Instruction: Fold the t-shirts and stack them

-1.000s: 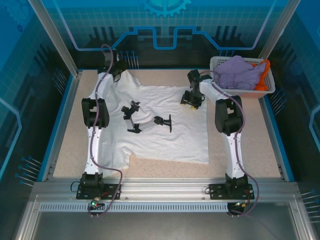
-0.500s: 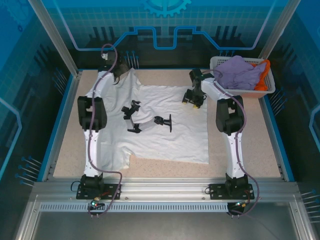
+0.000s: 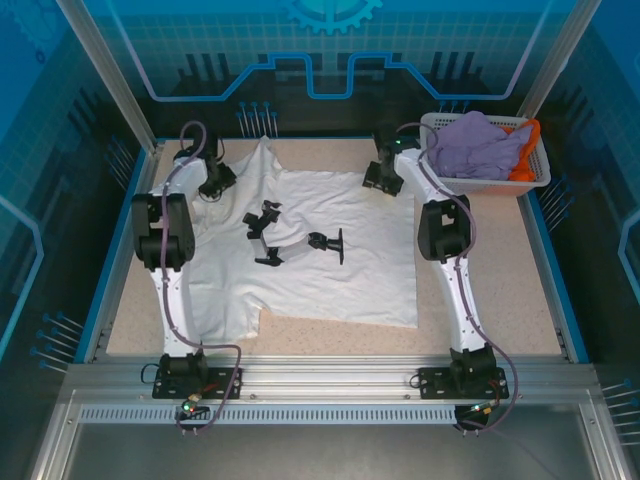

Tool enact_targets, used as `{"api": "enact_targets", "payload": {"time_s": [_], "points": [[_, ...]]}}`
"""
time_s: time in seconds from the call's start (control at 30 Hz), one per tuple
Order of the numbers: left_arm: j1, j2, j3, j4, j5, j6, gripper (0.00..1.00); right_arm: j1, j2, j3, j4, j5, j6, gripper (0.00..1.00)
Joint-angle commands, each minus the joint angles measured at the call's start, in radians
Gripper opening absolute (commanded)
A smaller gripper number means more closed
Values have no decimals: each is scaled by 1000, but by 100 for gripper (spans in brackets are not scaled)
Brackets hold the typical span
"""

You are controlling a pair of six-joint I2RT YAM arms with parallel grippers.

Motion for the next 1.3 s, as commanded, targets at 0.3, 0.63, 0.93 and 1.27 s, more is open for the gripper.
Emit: {"api": "enact_targets", "payload": {"time_s": [0.3, 0.63, 0.93, 1.27], "points": [[72, 190, 310, -297, -116, -80, 38, -104, 94, 107, -55, -35, -10, 56], [85, 75, 389, -244, 32, -113, 77, -71, -29, 204, 17, -185, 4, 83], [-22, -407, -69, -136, 42, -84, 91, 50, -653, -499, 100, -82, 8, 85], [-182, -1048, -957, -270, 62, -237, 79, -41, -1393, -1604, 146, -190, 199, 65]]}}
